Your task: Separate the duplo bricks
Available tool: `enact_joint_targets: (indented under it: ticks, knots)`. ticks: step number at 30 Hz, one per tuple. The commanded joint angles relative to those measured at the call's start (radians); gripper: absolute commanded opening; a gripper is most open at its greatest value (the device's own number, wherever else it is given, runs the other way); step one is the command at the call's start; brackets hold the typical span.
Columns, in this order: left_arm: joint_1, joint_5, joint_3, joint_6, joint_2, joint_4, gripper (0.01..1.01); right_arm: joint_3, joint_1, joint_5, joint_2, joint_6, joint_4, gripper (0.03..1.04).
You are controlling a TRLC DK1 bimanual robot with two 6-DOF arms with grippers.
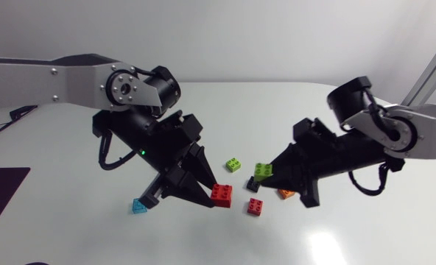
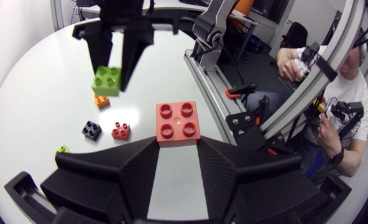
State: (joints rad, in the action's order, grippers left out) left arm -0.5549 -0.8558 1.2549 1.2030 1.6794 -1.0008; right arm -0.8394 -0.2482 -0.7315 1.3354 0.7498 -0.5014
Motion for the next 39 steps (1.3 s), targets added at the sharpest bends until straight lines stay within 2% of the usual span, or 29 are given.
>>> enact_joint_targets:
  ticks: [1,3,7,14,18,25,34,39]
  knots:
    - [-0.033,0.029,-0.048,-0.016,0.046,0.044,0.303,-0.035,0.069,-0.014,-0.024,0.019,-0.005,0.27]
    - [-0.063,0.066,-0.064,-0.031,0.078,0.091,0.305,-0.040,0.089,-0.022,-0.039,0.017,-0.009,0.27]
    - [-0.152,0.184,-0.130,-0.111,0.126,0.260,0.305,-0.030,0.087,-0.028,-0.068,0.010,-0.022,0.27]
    - [-0.264,0.322,-0.176,-0.204,0.181,0.444,0.305,-0.015,0.079,-0.029,-0.099,0.002,-0.022,0.27]
    - [-0.281,0.363,-0.152,-0.246,0.203,0.493,0.292,-0.012,0.079,-0.029,-0.114,0.002,-0.026,0.27]
    - [-0.293,0.445,-0.092,-0.273,0.241,0.504,0.297,0.000,0.082,-0.040,-0.139,0.005,-0.037,0.27]
    - [-0.316,0.480,-0.038,-0.306,0.283,0.505,0.741,0.006,0.089,-0.055,-0.147,0.006,-0.039,0.27]
    - [-0.320,0.498,-0.037,-0.306,0.284,0.505,0.859,0.013,0.092,-0.059,-0.150,0.010,-0.043,0.27]
